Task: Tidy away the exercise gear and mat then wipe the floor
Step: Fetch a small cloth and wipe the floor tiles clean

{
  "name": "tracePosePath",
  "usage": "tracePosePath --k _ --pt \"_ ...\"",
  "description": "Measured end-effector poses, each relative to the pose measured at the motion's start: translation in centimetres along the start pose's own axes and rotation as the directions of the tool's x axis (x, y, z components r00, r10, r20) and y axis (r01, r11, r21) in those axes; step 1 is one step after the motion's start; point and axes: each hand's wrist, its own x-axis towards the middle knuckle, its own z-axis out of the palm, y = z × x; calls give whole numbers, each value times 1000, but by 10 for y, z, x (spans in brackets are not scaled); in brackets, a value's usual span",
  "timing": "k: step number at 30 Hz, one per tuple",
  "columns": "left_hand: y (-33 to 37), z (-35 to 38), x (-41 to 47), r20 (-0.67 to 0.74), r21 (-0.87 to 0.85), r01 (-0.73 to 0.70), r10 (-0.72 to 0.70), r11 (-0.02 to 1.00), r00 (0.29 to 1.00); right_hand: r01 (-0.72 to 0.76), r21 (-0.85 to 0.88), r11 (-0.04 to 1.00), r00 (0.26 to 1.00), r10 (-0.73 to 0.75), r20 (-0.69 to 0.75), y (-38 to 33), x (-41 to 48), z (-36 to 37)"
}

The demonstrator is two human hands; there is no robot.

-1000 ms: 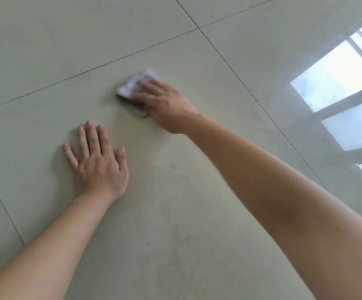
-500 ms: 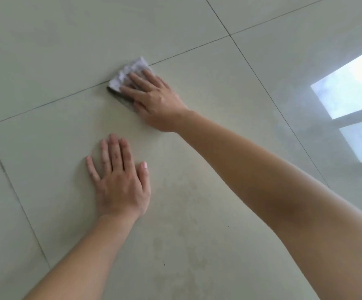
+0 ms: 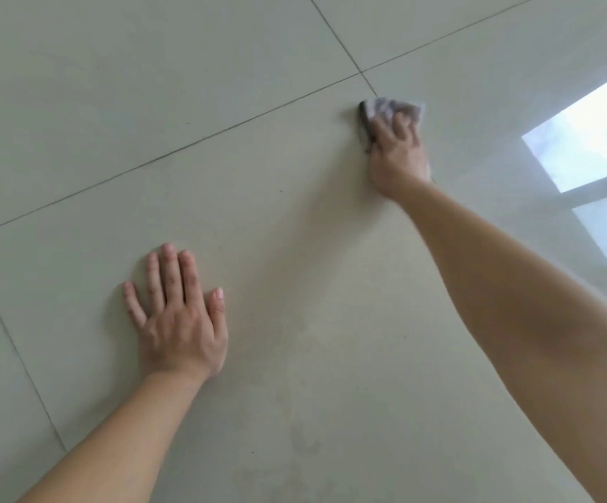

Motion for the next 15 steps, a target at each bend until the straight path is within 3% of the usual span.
tracePosePath --k 4,6,8,10,13,15 --pt "-1 -2 0 47 -18 11 -10 1000 999 293 0 956 937 -287 201 11 -117 10" --pt "-1 -2 -1 77 -28 18 -16 999 997 350 -25 936 913 -336 231 55 -166 6" --pt "0 0 0 113 -22 26 -24 999 993 197 -30 980 963 -188 191 116 -194 -4" --pt "-1 2 3 162 11 32 -33 999 986 -74 -23 997 986 77 148 183 -222 -18" --pt "4 -9 7 243 102 96 -118 990 963 -418 2 909 902 415 117 267 -264 -33" --pt "30 -20 5 288 142 111 -148 984 946 -529 29 848 842 521 136 288 -280 -33"
